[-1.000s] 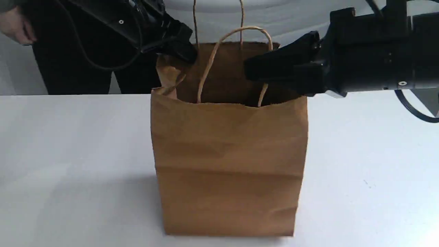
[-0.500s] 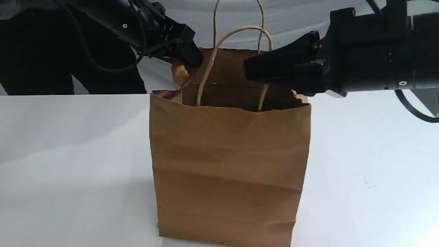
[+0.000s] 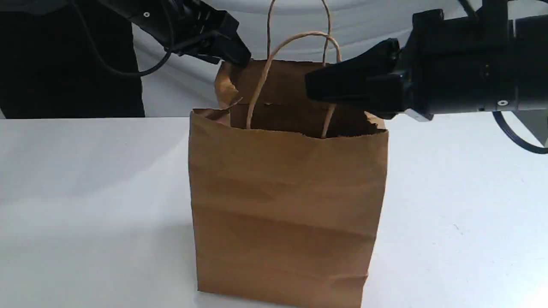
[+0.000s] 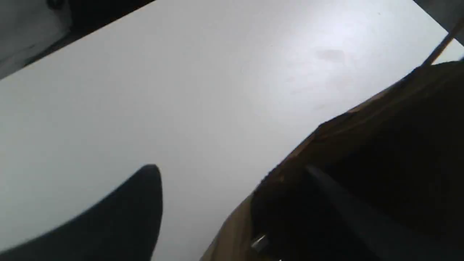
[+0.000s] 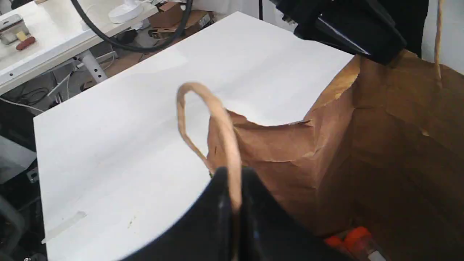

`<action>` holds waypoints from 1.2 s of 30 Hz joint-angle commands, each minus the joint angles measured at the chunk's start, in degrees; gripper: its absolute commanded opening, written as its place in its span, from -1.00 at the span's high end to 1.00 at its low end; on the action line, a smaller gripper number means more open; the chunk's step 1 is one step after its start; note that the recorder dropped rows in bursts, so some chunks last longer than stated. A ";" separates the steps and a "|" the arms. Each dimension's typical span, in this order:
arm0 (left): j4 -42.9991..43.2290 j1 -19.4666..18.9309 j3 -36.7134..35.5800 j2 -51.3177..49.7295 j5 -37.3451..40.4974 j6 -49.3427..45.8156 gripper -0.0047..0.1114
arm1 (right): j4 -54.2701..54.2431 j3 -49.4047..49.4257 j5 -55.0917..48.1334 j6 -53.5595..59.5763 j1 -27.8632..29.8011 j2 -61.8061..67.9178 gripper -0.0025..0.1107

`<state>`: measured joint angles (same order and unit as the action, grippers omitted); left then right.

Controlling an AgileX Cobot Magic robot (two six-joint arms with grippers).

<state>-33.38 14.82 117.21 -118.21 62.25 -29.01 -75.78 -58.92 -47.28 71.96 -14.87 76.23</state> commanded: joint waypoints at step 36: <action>12.83 0.02 0.38 8.21 4.94 3.32 -0.06 | 13.70 0.47 -2.02 -4.48 0.09 -3.46 -0.09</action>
<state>-20.72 14.82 117.21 -110.83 66.70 -26.29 -63.65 -58.87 -48.65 67.97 -14.87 74.31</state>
